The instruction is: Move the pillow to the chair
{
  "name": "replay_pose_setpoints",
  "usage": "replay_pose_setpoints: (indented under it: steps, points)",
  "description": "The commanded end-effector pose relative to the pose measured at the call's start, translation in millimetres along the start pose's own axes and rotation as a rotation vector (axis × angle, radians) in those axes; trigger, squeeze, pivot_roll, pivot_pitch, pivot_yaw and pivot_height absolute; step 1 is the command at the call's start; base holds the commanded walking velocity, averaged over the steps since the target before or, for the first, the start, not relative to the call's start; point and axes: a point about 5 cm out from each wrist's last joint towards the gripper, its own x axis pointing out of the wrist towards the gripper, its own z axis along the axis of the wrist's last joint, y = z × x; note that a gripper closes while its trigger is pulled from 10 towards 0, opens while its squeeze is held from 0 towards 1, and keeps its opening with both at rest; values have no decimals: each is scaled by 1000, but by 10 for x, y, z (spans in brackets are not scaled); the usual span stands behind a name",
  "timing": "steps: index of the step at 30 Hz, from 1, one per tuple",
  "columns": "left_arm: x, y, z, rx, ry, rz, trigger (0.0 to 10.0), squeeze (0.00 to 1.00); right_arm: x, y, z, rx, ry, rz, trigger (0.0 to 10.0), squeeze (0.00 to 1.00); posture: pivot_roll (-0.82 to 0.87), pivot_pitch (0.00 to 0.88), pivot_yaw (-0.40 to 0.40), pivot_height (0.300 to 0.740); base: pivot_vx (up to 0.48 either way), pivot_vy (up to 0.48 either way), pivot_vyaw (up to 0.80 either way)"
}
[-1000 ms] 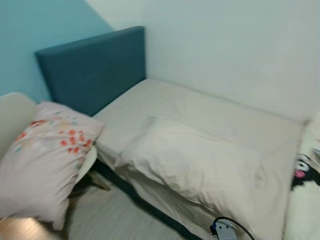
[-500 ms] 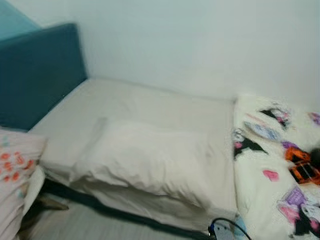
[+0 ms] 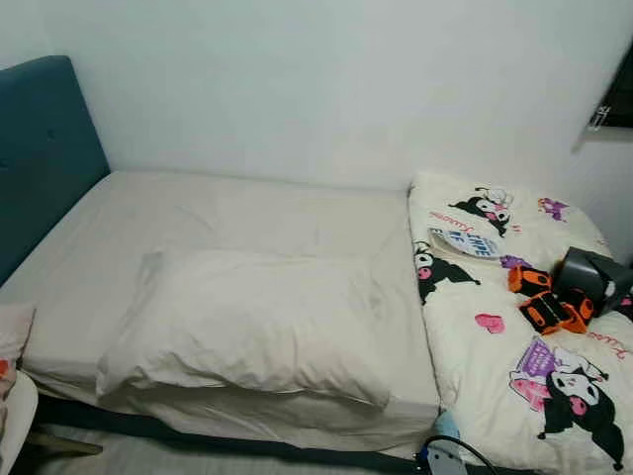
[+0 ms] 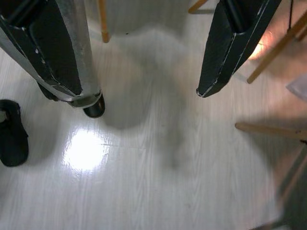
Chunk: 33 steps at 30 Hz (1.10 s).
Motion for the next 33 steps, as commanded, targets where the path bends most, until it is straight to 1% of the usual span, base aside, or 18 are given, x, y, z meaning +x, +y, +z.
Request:
replay_pose_setpoints:
  steps: [1,4,7,8,9,10,13,15,16,17,18,20,21,22,23,24,30,33]
  points:
    - [-7,12,-31,-42,5,16,10000,0,0,-10,20,35,-19,-6,10000,0,-103,0,-22,740,0,0,0]
    - [3,50,18,-76,-11,43,10000,0,-1,-20,35,51,-39,-19,10000,0,-101,0,-25,740,0,0,0]
    - [15,76,83,-61,-33,46,10000,0,-4,-39,46,96,-66,-57,10000,0,-101,0,-25,740,81,0,0]
    - [15,76,83,-61,-33,46,10000,0,-4,-39,46,96,-66,-57,10000,0,-101,0,-25,740,244,0,0]
    - [23,92,138,-70,-54,51,10000,0,-7,-34,62,145,-95,-53,10000,0,-106,0,-20,740,289,0,0]
    - [23,92,138,-70,-54,51,10000,0,-7,-34,62,145,-95,-53,10000,0,-106,0,-20,740,289,0,0]
    - [34,92,229,-100,-83,47,10000,0,-10,-21,92,191,-134,-25,10000,0,-111,0,-19,740,292,0,0]
    - [39,79,276,-91,-98,42,10000,0,-37,-277,370,181,-209,-34,10000,0,-113,0,-19,740,300,0,0]
    - [39,79,276,-91,-98,42,10000,0,-37,-277,370,181,-209,-34,10000,0,-113,0,-19,740,300,0,0]
    - [42,72,309,-96,-107,44,10000,0,-56,-352,532,188,-247,-26,10000,0,-115,0,-23,740,319,0,0]
    - [45,60,351,-105,-119,43,10000,0,-74,-380,672,196,-281,-12,10000,0,-115,0,-26,740,334,0,0]
    - [50,38,412,-120,-135,40,10000,0,-89,-348,811,209,-317,17,10000,0,-114,0,-26,740,341,0,0]
    - [50,38,412,-120,-135,40,10000,0,-89,-348,811,209,-317,17,10000,0,-114,0,-26,740,345,0,0]
    - [52,23,449,-123,-146,36,10000,0,-97,-312,885,219,-339,40,10000,0,-114,0,-25,740,349,0,0]
    - [52,23,449,-123,-146,36,10000,0,-97,-312,885,219,-339,40,10000,0,-114,0,-25,740,349,0,0]
    - [52,6,487,-121,-160,32,10000,0,-106,-279,954,228,-359,62,10000,0,-114,0,-25,740,349,0,0]
    - [52,-4,517,-119,-174,27,10000,0,-121,-270,1041,241,-380,70,10000,0,-117,0,-23,740,352,0,0]
    - [49,-24,581,-106,-207,7,10000,0,-123,-328,1061,269,-349,37,10000,0,-117,0,-23,740,114,0,0]
